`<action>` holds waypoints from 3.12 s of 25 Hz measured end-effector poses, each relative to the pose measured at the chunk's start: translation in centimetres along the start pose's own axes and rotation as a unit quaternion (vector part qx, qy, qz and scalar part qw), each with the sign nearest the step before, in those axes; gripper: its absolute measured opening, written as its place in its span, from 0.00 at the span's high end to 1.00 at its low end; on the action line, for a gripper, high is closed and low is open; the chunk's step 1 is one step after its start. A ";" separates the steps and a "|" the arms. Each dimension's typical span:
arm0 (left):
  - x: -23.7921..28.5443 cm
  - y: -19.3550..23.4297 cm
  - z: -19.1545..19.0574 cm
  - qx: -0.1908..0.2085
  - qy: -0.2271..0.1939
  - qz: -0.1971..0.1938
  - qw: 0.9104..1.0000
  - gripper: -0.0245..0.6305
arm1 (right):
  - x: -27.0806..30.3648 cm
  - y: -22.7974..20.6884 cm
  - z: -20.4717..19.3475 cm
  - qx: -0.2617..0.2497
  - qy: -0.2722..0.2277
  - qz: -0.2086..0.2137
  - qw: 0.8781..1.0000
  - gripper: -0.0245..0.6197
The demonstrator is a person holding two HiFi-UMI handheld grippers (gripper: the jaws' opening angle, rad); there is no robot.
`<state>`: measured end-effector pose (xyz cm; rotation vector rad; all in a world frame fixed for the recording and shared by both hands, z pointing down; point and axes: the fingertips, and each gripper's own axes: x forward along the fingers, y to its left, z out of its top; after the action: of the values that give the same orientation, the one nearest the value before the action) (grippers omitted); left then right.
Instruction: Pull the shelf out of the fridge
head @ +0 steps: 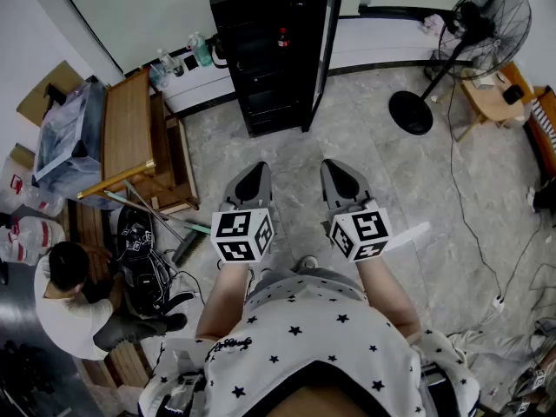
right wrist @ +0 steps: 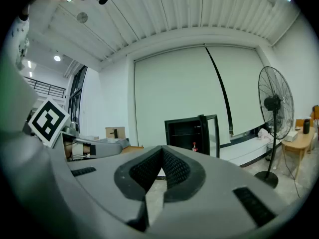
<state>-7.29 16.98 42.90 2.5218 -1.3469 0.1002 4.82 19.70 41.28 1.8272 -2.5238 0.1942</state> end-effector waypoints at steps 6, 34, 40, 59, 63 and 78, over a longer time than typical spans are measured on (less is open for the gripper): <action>-0.7 0.0 -0.7 -0.003 0.004 0.002 1.000 0.94 | -0.5 0.2 0.1 -0.004 -0.003 0.000 1.000 0.97; 3.5 -2.0 -1.2 -0.017 0.001 0.050 0.999 0.94 | 1.9 -4.1 0.1 0.011 0.000 0.060 0.998 0.97; 6.5 0.3 -0.4 -0.024 0.003 0.060 0.998 0.94 | 5.9 -5.5 -0.2 0.020 0.012 0.058 0.998 0.97; 22.2 12.6 5.5 -0.018 0.002 0.075 0.997 0.94 | 27.8 -11.7 3.2 0.052 -0.002 0.053 0.997 0.97; 24.9 15.0 6.4 -0.020 0.004 0.074 0.997 0.94 | 32.1 -12.8 3.6 0.057 -0.002 0.051 0.997 0.97; 32.0 21.4 7.6 -0.022 0.017 0.064 0.998 0.94 | 44.3 -15.8 2.9 0.176 -0.001 0.057 0.983 0.97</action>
<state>-7.42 -22.16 46.25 2.3857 -1.4799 0.1384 5.97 -27.34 43.75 1.7809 -2.7397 0.6814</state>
